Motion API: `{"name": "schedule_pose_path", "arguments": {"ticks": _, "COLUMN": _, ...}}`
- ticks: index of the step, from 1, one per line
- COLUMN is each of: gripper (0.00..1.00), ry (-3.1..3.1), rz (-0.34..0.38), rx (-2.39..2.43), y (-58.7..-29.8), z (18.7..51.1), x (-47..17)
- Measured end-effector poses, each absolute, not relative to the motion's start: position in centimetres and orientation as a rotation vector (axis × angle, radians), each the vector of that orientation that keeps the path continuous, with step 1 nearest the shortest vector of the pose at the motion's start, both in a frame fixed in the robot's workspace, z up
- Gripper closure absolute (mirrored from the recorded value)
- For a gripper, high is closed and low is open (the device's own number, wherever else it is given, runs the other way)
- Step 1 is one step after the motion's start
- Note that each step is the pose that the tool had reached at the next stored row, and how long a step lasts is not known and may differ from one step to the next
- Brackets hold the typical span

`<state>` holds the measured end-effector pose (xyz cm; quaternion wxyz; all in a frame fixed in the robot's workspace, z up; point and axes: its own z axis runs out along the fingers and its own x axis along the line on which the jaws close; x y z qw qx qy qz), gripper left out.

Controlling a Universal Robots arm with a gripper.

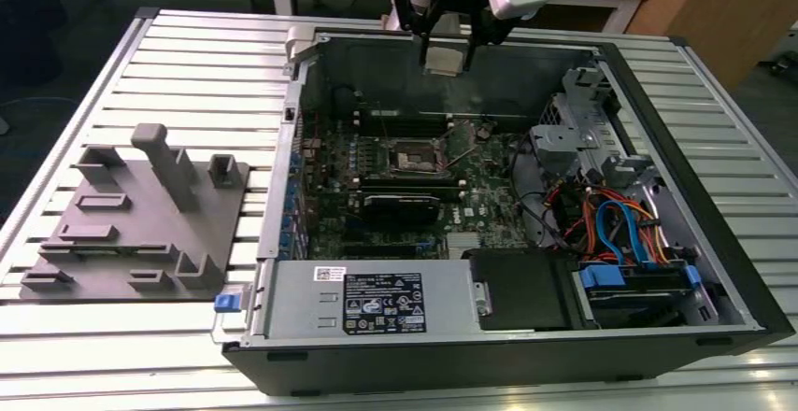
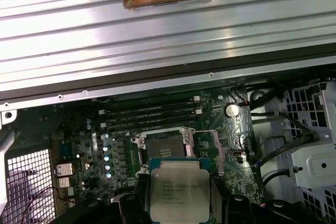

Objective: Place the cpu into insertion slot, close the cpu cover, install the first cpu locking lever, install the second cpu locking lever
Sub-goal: 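Place the cpu into insertion slot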

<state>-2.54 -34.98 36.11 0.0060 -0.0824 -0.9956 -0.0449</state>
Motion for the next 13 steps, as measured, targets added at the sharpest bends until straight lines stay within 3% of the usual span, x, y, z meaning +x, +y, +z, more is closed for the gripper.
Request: {"name": "schedule_pose_path", "arguments": {"ticks": 13, "gripper": 0.46, "ry": -3.114, "rz": -0.141, "rx": -0.285, "y": -34.98, "z": 36.11, "x": -2.54}}
